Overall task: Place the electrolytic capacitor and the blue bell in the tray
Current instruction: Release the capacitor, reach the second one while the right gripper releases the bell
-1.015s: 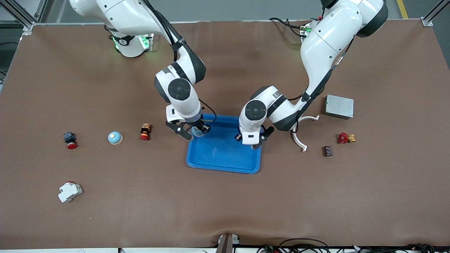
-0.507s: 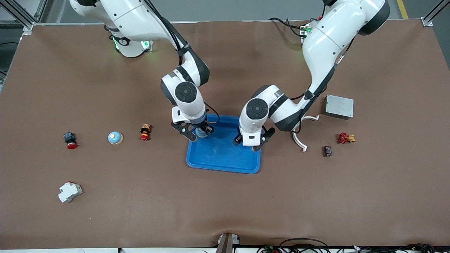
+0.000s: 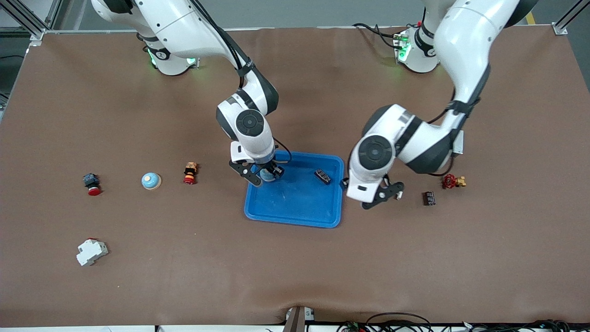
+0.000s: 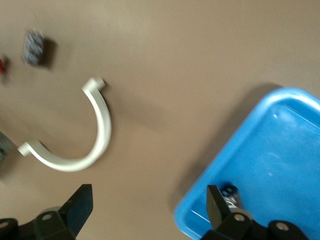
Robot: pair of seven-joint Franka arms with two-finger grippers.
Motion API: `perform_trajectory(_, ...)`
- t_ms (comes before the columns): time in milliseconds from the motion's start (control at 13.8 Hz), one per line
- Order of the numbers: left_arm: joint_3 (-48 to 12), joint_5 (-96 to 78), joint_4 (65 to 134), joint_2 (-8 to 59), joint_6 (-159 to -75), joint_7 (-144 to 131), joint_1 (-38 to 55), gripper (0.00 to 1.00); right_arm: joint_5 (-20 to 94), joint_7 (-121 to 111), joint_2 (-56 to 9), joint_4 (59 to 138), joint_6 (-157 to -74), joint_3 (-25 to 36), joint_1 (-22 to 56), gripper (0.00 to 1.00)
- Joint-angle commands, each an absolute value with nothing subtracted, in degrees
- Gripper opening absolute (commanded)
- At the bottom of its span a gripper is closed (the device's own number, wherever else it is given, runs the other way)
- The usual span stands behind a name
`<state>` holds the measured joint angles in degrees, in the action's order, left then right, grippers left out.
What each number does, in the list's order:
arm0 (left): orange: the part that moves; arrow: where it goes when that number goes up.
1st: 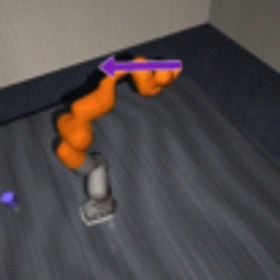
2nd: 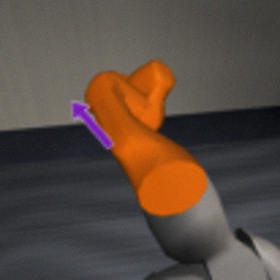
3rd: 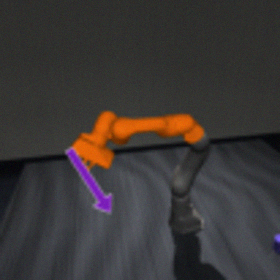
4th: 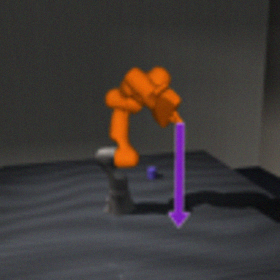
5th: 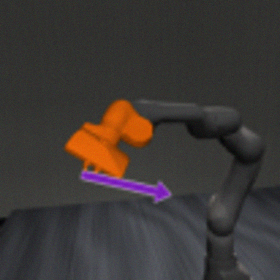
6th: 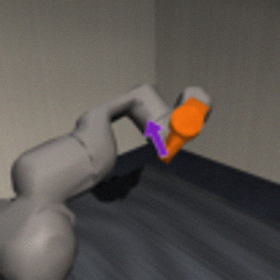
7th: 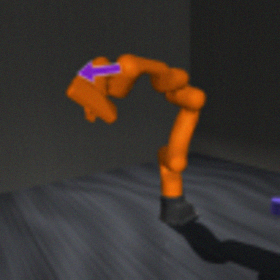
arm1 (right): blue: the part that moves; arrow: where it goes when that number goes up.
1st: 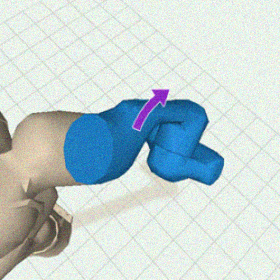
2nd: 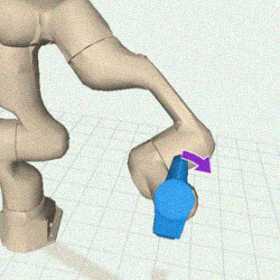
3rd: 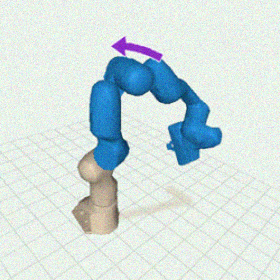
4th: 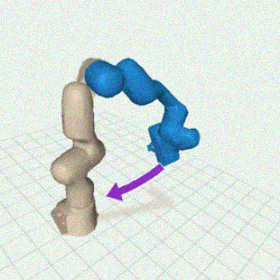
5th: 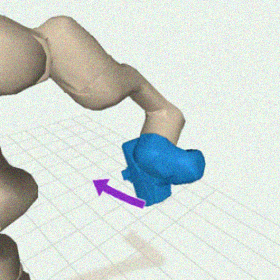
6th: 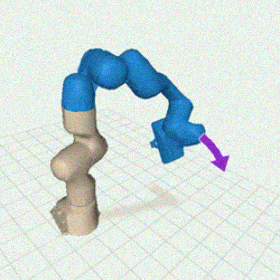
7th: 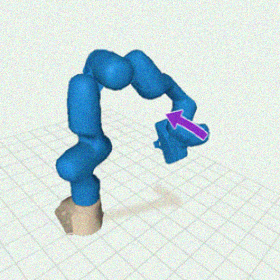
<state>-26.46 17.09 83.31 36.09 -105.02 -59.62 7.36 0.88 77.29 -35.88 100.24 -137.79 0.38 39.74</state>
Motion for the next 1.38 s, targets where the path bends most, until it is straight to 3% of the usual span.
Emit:
perform_trajectory(0, -28.5, 18.4, 88.7, 31.5, -105.2, -47.6, 0.5, 1.00, -0.8, 80.5, -37.0, 98.6, -137.5, 1.2, 41.5, 0.00)
perform_trajectory(217, -32.9, 18.9, 91.7, 30.1, -106.3, -36.4, -10.3, 1.00, -0.9, 81.6, -37.7, 98.1, -137.5, 1.2, 41.8, 0.00)
perform_trajectory(507, -40.3, 25.9, 98.7, 30.4, -115.9, -33.1, -23.4, 1.00, -0.9, 82.5, -38.2, 97.6, -137.5, 1.2, 42.3, 0.00)
perform_trajectory(942, -40.5, 32.3, 106.0, 34.3, -131.8, -30.1, -28.8, 1.00, -2.3, 85.2, -41.0, 95.2, -137.5, 1.2, 42.7, 0.00)
perform_trajectory(1160, -40.3, 32.3, 107.1, 37.1, -134.5, -30.4, -29.4, 1.00, -2.5, 85.6, -41.5, 94.7, -137.4, 1.2, 42.7, 0.02)
perform_trajectory(1232, -40.3, 32.3, 107.5, 38.5, -136.6, -30.3, -30.1, 1.00, -2.5, 85.7, -41.6, 94.6, -137.4, 1.2, 42.5, 0.87)
perform_trajectory(1305, -40.3, 32.6, 107.8, 39.0, -137.1, -30.2, -30.2, 1.00, -2.6, 85.7, -41.5, 94.6, -137.4, 1.2, 42.8, 1.00)
